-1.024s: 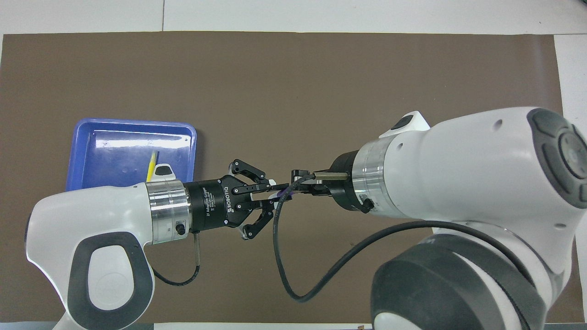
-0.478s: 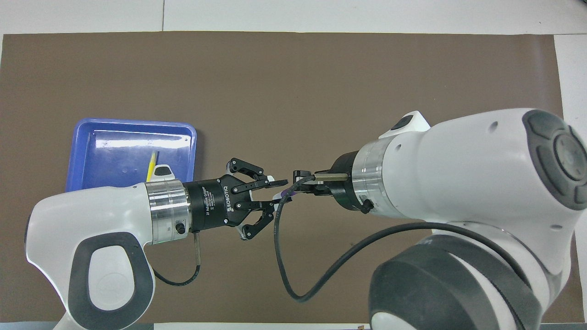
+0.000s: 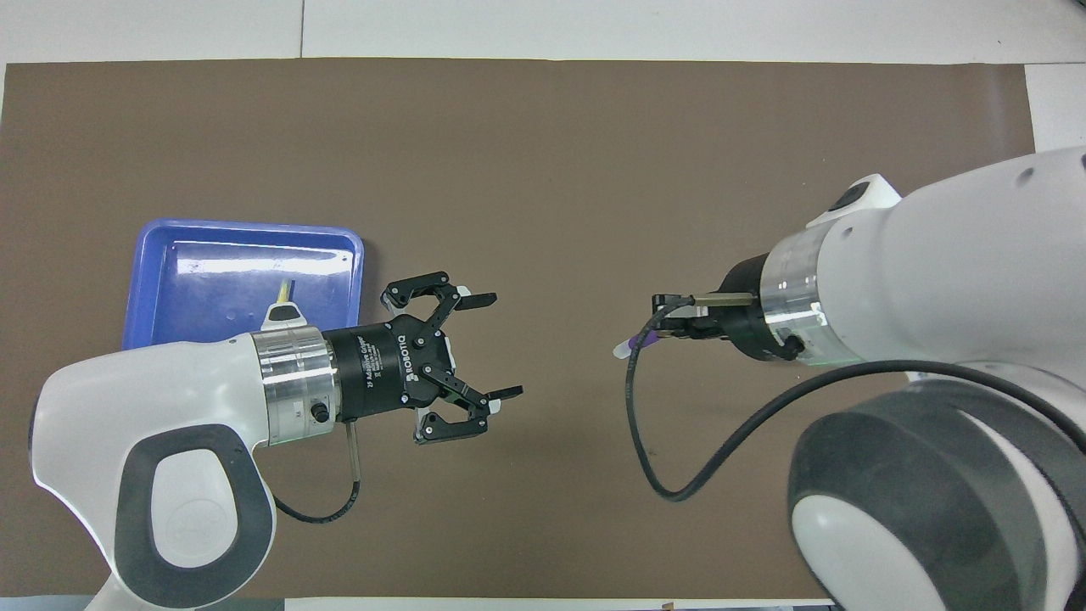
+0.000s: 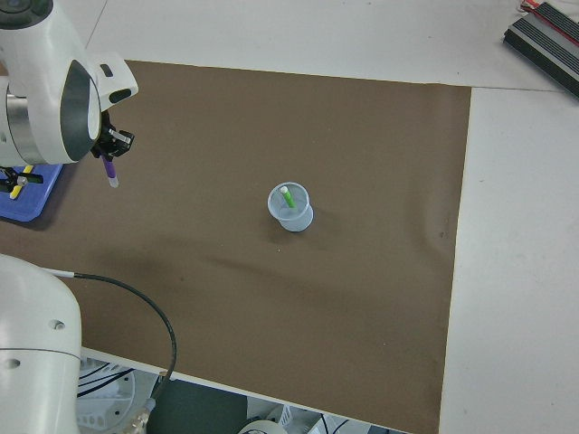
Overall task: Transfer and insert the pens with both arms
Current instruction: 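Carry the purple pen to the cup with the right gripper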
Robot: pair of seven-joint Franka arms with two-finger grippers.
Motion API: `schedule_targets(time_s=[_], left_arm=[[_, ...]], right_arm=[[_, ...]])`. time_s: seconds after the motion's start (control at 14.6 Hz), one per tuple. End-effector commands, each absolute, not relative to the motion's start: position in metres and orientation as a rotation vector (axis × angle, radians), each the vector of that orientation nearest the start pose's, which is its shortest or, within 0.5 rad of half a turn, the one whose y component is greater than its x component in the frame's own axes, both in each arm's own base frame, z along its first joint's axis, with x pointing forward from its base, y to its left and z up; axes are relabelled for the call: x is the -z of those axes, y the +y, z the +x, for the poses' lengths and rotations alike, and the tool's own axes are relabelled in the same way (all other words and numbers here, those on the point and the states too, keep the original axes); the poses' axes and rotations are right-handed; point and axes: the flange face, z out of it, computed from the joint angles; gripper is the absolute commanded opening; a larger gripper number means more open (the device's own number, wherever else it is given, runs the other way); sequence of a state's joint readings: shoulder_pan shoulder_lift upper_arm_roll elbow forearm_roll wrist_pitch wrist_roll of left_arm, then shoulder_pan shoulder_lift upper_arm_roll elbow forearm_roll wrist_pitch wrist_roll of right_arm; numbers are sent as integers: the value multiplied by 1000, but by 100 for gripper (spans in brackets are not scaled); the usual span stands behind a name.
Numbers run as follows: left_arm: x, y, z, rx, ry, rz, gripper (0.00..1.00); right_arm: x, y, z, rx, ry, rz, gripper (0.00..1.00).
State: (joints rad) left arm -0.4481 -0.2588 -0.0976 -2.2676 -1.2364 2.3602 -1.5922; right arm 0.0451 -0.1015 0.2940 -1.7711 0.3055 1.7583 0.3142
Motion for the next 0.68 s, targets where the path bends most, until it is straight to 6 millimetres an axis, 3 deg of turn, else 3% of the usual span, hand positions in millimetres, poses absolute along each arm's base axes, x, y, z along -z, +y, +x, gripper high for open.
schedule_targets(time_s=[0.0, 0.34, 0.61], left_arm=[[-501, -238, 430, 786, 1847, 1416, 100], [-497, -162, 462, 705, 1946, 1320, 100], [-501, -116, 476, 646, 1991, 1225, 100]], right_arm=[[-598, 161, 488, 17, -70, -2951, 0], [-583, 102, 468, 43, -115, -3136, 0], [-549, 59, 458, 119, -231, -3160, 0]])
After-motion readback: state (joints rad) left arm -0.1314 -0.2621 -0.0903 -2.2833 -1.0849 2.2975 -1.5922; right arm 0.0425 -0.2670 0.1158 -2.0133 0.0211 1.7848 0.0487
